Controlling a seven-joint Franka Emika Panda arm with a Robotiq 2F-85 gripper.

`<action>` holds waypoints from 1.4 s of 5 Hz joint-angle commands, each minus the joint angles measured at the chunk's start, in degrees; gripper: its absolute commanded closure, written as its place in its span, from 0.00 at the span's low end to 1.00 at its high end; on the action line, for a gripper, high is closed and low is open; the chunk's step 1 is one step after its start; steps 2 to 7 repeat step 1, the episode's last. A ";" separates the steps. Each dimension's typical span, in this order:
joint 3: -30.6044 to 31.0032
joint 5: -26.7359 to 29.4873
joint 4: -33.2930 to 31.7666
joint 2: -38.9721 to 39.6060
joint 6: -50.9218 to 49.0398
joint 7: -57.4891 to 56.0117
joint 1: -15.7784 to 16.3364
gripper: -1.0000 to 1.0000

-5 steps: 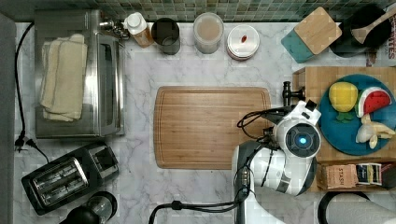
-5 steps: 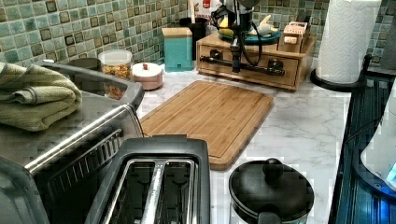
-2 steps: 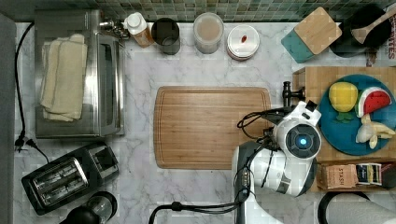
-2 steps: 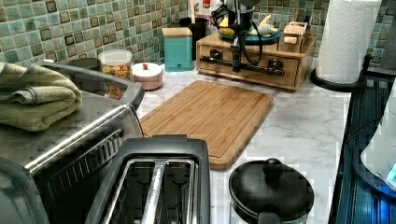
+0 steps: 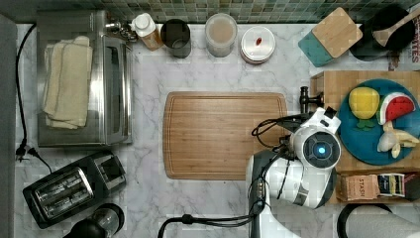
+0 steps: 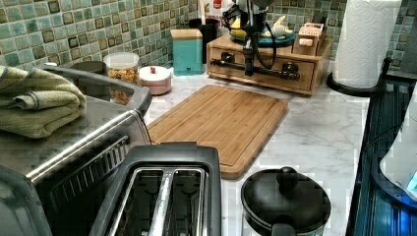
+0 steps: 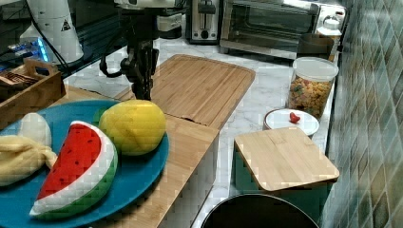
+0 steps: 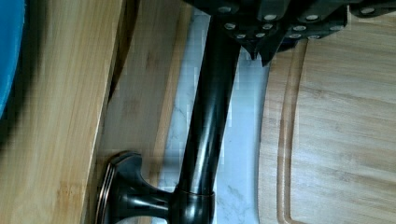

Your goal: Close the drawer.

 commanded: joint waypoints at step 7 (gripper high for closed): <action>-5.64 -1.40 5.41 -3.30 1.06 1.82 -4.80 1.00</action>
